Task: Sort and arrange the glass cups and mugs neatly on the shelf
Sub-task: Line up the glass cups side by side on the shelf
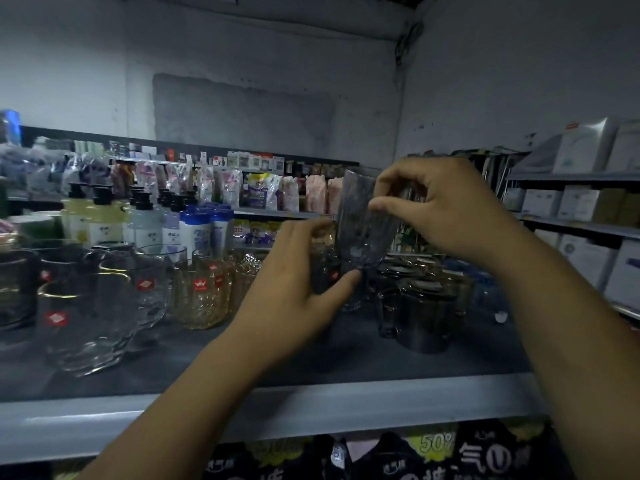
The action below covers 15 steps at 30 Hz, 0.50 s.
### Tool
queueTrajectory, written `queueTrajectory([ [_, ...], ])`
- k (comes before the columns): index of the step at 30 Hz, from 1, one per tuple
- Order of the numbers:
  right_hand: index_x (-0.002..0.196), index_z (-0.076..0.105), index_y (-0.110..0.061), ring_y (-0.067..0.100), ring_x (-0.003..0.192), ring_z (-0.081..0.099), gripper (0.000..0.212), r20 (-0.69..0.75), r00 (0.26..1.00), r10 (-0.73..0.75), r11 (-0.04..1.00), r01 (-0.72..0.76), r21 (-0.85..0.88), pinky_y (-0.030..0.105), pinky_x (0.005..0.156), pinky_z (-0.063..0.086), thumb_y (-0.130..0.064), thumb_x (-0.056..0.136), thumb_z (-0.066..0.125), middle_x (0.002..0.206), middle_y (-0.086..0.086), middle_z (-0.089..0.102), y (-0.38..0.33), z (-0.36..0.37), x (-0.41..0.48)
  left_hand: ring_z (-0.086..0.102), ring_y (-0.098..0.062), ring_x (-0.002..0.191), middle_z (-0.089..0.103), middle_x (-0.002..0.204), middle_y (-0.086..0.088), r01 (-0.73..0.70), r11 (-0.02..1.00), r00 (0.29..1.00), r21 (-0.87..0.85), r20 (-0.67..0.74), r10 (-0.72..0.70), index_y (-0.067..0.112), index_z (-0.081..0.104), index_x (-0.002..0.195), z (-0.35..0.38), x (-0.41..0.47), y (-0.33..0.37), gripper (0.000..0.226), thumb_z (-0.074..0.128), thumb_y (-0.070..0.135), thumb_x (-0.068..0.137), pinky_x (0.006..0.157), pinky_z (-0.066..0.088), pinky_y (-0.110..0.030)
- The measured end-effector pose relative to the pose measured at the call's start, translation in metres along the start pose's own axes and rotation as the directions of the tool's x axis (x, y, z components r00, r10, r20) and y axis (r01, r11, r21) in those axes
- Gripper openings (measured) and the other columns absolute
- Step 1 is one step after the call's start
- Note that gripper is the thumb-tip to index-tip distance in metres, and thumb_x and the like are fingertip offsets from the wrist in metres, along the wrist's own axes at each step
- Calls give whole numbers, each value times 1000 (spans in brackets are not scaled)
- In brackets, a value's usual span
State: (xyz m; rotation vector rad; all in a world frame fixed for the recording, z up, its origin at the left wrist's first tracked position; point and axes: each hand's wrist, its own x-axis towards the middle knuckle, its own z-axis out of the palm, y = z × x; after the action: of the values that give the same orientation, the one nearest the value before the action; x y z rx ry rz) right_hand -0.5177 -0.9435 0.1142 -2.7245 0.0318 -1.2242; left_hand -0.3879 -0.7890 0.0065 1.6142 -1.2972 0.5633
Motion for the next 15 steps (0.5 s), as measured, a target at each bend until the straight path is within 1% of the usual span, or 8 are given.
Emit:
queueTrajectory([
  [2,90,72,-21,-10,70,57,7,3,998,-60,997,60,44,3,65,38,-26,88,76,83,-15,67,-14,-6,-3,58,-1,117,51,137,15,93,984,996,-155,15,-91,31,33,150,-3,8,9,86,78,51,80,96,53,-21],
  [3,91,73,-20,-10,70,58,8,5,997,-80,995,79,69,4,65,40,-26,87,77,82,-14,68,-21,-6,-5,61,1,116,54,135,17,125,964,992,-233,23,-123,33,32,150,-5,11,14,88,81,49,78,93,54,-17],
  [6,91,73,-20,-7,77,62,10,4,994,-110,985,108,133,8,71,46,-25,86,79,83,-14,69,-36,5,-9,67,8,103,67,118,15,158,925,984,-347,-24,-177,27,45,139,-9,11,19,72,84,35,79,79,52,-7],
  [8,98,72,-23,-3,91,64,14,-17,995,-96,982,98,159,15,82,50,-28,86,79,93,-15,69,-40,18,-11,69,7,97,71,110,14,192,903,971,-384,-61,-232,27,51,131,-12,5,18,64,86,31,78,76,55,-10],
  [10,113,68,-27,-1,109,60,26,-83,995,-53,980,68,189,22,96,49,-34,89,75,111,-15,64,-38,30,-17,71,2,97,73,110,12,252,863,945,-438,-82,-318,28,55,127,-15,-3,14,63,87,37,74,81,58,-19],
  [12,122,64,-29,-3,115,57,31,-201,978,51,960,8,281,18,98,46,-36,93,70,120,-15,62,-37,41,-30,74,-8,98,75,111,5,309,752,898,-583,-81,-433,22,58,126,-21,-10,11,66,87,41,70,81,59,-27],
  [13,121,64,-29,-6,111,59,28,-237,962,133,935,-42,351,13,92,47,-34,94,68,118,-15,63,-38,48,-39,75,-14,98,76,112,-1,313,662,872,-681,-71,-485,17,59,126,-24,-11,9,67,86,40,69,80,61,-33],
  [15,113,67,-29,-6,99,65,18,-175,929,327,827,-192,528,11,78,52,-32,95,66,106,-15,68,-40,70,-57,75,-28,101,76,113,-13,261,429,827,-865,-29,-562,6,57,129,-27,-15,8,68,85,31,73,88,61,-49],
])
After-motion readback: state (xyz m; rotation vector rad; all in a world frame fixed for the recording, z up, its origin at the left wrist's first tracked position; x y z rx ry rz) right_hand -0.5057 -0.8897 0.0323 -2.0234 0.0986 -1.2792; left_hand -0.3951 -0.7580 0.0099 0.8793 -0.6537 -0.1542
